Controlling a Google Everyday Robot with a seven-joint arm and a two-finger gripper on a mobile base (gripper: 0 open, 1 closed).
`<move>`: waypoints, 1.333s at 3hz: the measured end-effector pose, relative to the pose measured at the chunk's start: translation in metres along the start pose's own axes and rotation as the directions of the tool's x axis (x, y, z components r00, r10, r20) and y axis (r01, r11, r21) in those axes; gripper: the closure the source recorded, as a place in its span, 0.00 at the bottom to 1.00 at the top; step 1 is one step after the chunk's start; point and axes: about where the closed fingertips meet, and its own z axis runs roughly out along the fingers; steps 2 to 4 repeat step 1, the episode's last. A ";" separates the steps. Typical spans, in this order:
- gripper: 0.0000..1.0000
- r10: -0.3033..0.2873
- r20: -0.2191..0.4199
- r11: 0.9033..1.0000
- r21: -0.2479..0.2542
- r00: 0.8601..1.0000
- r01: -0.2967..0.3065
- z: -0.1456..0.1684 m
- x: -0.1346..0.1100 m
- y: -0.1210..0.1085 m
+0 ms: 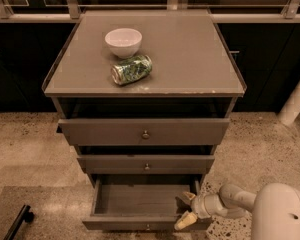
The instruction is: Open bottom drawer
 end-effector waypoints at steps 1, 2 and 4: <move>0.00 0.000 0.000 1.000 0.000 1.000 0.000 0.000 0.000 0.000; 0.00 0.000 0.000 1.000 0.000 1.000 0.000 0.000 0.000 0.000; 0.00 0.000 0.000 1.000 0.000 1.000 0.000 0.000 0.000 0.000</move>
Offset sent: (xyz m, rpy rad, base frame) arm 0.0000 0.0000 0.0000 0.0000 0.0000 0.0000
